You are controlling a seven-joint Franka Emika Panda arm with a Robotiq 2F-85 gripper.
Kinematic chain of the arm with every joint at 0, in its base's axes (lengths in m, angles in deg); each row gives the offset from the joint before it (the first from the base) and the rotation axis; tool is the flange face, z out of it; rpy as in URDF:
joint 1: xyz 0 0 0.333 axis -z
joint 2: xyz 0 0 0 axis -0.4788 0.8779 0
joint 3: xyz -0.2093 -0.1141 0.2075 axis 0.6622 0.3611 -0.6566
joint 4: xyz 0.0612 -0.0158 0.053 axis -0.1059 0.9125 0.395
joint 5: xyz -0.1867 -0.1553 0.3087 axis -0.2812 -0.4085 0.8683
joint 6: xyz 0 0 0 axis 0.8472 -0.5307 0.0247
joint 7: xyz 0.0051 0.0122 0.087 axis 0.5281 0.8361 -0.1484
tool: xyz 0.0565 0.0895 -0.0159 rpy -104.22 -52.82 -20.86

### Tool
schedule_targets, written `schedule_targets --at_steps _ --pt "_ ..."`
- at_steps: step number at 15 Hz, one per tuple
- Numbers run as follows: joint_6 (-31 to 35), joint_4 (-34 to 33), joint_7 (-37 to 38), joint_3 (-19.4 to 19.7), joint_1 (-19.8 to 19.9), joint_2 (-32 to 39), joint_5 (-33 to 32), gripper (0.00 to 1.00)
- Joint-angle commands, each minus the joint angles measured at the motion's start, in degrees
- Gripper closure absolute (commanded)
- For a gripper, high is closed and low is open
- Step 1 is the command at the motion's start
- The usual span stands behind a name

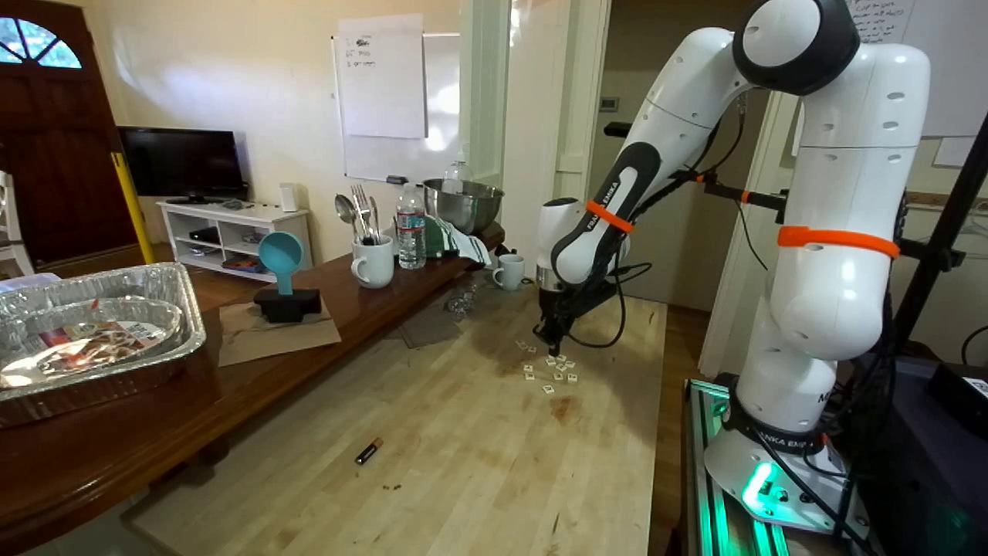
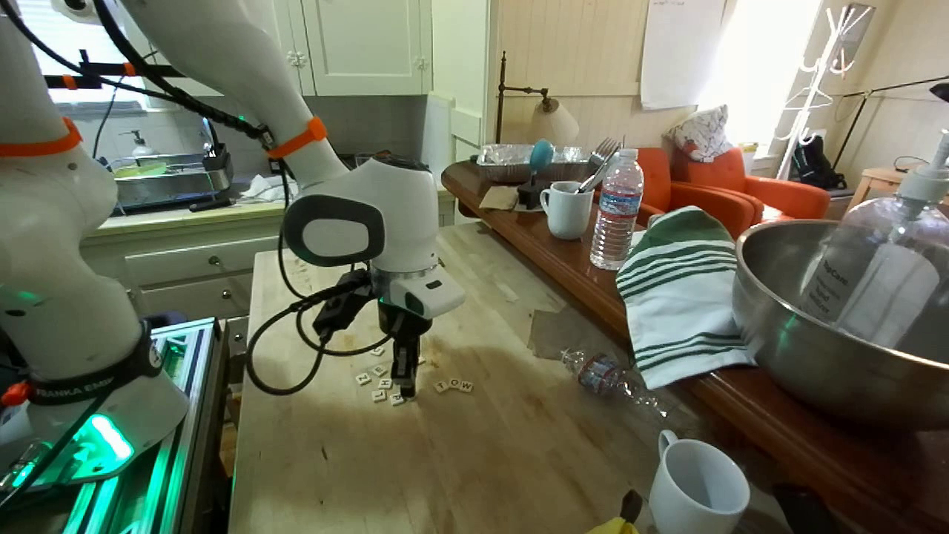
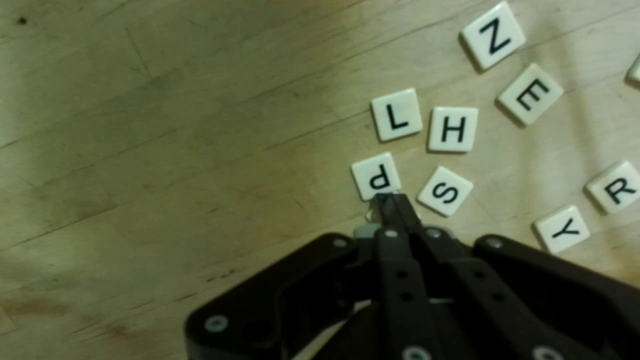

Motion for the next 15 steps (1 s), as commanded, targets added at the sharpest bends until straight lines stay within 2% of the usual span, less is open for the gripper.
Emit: schedule_targets --at_steps 1,7,11,12,15 --pt "2.1 3.4 -2.1 -3.0 -1.0 3.5 0.7 1.0" --pt "0.4 4.8 -3.5 -5.0 -1.2 -0.3 0.9 1.0" --pt "3.5 7.8 -5.0 -5.7 -0.9 -4.9 2.0 1.0" --pt "3.2 4.1 -5.8 -6.0 -1.0 -2.4 3.2 1.0" --pt "7.6 4.4 -5.4 -6.3 -0.9 -3.2 2.6 1.0"
